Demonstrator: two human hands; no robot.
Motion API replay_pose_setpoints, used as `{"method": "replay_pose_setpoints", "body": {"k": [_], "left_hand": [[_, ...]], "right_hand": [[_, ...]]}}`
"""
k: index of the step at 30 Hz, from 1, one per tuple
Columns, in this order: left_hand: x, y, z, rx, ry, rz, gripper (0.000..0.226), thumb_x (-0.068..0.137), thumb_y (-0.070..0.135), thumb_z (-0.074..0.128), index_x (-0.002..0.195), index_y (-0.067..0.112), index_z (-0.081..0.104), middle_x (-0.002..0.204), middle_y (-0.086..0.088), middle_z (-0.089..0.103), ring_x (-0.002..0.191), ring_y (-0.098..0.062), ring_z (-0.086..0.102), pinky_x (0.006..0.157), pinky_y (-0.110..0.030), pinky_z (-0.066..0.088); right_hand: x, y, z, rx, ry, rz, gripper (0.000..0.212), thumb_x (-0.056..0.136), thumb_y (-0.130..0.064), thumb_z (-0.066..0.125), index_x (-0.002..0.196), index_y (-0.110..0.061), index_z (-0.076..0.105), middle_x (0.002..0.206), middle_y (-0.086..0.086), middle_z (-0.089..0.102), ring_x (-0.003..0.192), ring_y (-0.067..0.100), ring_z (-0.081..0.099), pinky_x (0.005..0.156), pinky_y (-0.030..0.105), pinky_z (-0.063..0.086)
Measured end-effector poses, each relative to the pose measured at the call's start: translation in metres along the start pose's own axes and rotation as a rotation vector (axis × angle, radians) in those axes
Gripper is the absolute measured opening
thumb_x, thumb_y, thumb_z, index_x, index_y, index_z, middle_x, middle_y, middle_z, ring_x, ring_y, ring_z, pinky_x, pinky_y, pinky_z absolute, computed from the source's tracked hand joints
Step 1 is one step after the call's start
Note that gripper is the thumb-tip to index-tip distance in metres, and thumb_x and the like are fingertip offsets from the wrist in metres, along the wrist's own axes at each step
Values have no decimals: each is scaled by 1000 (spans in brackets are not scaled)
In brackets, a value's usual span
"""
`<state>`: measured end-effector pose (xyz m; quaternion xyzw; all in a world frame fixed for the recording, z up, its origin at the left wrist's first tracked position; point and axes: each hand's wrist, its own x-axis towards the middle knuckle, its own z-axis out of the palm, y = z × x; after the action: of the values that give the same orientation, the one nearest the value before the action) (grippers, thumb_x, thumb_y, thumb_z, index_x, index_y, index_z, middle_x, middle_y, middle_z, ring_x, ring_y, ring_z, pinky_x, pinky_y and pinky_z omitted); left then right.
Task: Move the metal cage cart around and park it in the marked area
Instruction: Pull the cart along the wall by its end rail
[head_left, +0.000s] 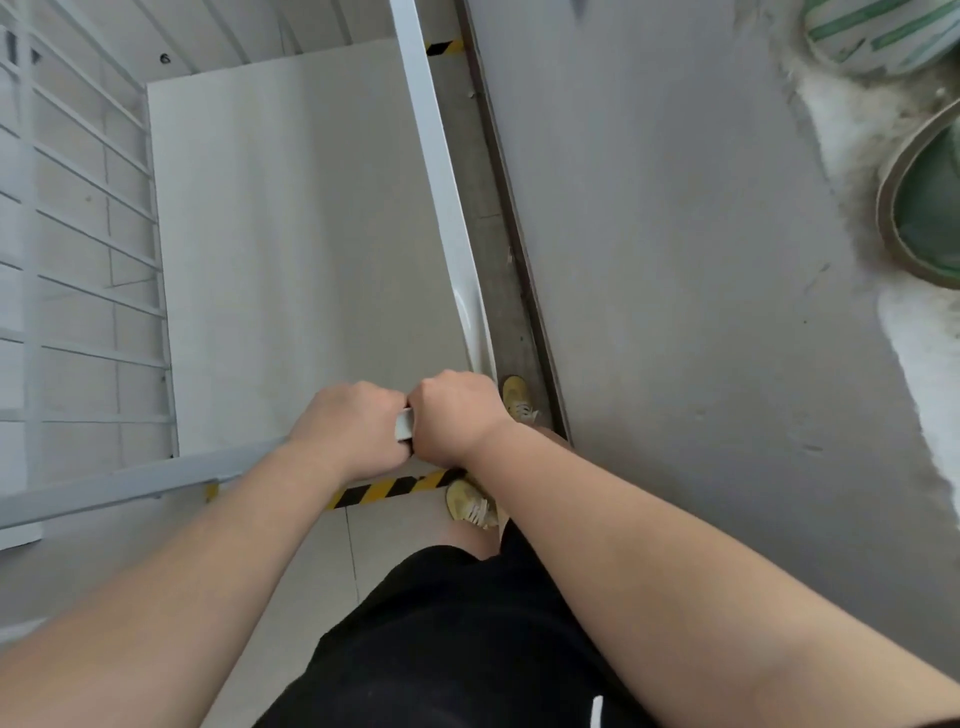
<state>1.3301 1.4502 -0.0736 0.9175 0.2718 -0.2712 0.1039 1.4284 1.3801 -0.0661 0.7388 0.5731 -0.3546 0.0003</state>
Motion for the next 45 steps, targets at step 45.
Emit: {"method": "replay_pose_setpoints", "body": {"k": [45], "left_hand": [[-20, -16, 19, 6, -49, -28, 27, 82, 42, 52, 94, 21, 65, 99, -2, 72, 97, -26, 64, 69, -28, 45]], "right_hand": [[-3, -18, 15, -16, -67, -63, 9, 83, -11, 51, 79, -17, 58, 74, 4, 59, 70, 28, 53, 55, 22, 32]]}}
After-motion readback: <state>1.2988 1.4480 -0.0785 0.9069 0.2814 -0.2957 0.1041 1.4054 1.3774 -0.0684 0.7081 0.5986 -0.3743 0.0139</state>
